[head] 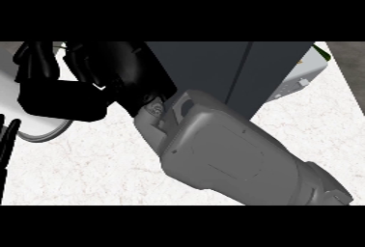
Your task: Pick up the wine, place it into the cabinet and close the cabinet
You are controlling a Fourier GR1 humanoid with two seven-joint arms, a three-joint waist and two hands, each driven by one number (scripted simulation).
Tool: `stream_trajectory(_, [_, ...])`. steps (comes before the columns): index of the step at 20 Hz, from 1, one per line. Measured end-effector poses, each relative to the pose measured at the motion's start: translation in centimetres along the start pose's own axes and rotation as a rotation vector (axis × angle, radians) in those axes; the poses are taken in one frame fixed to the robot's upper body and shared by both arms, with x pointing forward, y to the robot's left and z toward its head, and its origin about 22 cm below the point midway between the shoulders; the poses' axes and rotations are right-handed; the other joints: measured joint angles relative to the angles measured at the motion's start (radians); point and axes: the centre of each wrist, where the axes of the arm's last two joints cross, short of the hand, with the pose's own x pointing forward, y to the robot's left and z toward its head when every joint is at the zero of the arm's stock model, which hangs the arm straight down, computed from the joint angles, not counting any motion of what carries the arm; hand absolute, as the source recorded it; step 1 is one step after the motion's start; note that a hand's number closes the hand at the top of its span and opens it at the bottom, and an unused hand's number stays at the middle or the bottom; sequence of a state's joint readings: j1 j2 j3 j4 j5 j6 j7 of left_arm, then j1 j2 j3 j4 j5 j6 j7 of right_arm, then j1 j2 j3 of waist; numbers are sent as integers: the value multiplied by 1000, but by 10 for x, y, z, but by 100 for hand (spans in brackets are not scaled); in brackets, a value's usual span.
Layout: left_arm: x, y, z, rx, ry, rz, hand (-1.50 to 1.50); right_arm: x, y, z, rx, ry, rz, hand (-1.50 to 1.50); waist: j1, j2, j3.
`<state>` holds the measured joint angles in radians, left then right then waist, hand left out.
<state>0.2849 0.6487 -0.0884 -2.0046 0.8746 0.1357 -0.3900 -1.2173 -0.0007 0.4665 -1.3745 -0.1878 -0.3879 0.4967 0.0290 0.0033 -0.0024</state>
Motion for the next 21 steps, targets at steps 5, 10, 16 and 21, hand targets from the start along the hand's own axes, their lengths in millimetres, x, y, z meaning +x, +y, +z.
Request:
stream_trajectory(5, [0,1,3,-1,-8,-10,-150,-22,-22,-16,8,-9,-5,150,2,-11,-4])
stream_trajectory(10, [0,1,-3,-3,-7,-10,-150,-34,-32,-26,39,-24,5,150,0,-24,-6])
stream_trajectory(16, [3,-1,-10,-12,-5,-12,-150,-47,-42,-30,56,-59,54,150,5,-37,-5])
stream_trajectory(21, [2,-4,-16,-14,-13,-4,-150,-54,-50,-30,70,-92,110,150,3,-44,-5])
